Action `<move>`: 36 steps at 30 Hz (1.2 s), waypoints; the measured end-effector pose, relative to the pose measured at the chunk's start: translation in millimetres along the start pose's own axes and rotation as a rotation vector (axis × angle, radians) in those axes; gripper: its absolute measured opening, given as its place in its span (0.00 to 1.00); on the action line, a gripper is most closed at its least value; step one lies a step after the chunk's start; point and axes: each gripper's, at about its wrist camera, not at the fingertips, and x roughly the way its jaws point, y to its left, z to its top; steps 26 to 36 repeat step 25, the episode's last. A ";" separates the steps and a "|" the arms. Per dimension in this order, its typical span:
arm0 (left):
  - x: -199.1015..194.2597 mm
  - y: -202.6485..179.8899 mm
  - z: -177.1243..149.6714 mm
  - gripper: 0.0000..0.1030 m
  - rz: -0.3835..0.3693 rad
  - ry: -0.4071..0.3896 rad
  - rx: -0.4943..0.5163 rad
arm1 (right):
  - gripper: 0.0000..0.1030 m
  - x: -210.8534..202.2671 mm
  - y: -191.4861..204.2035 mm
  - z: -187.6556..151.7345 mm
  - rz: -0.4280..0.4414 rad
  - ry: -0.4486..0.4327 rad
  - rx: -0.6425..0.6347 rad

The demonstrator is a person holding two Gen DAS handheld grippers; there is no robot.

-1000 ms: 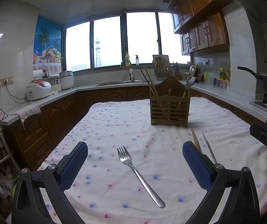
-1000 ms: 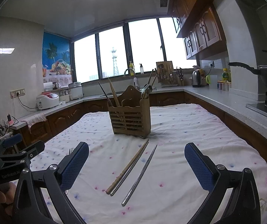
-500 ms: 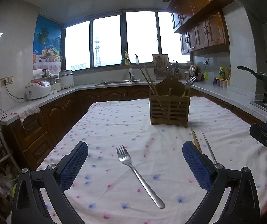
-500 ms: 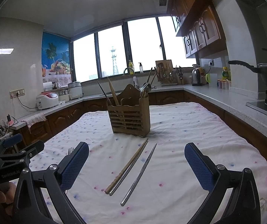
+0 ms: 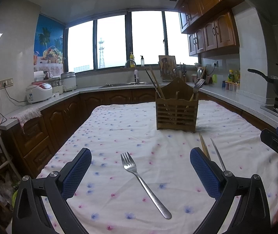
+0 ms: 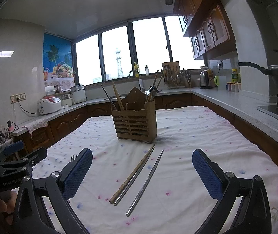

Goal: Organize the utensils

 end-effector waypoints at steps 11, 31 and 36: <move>4.0 0.2 1.1 0.99 -0.006 0.011 -0.008 | 1.00 0.5 0.5 -0.2 0.000 0.006 0.002; 15.8 -2.5 9.0 0.99 -0.016 0.042 -0.019 | 1.00 11.2 7.6 -2.0 -0.006 0.043 0.018; 15.8 -2.5 9.0 0.99 -0.016 0.042 -0.019 | 1.00 11.2 7.6 -2.0 -0.006 0.043 0.018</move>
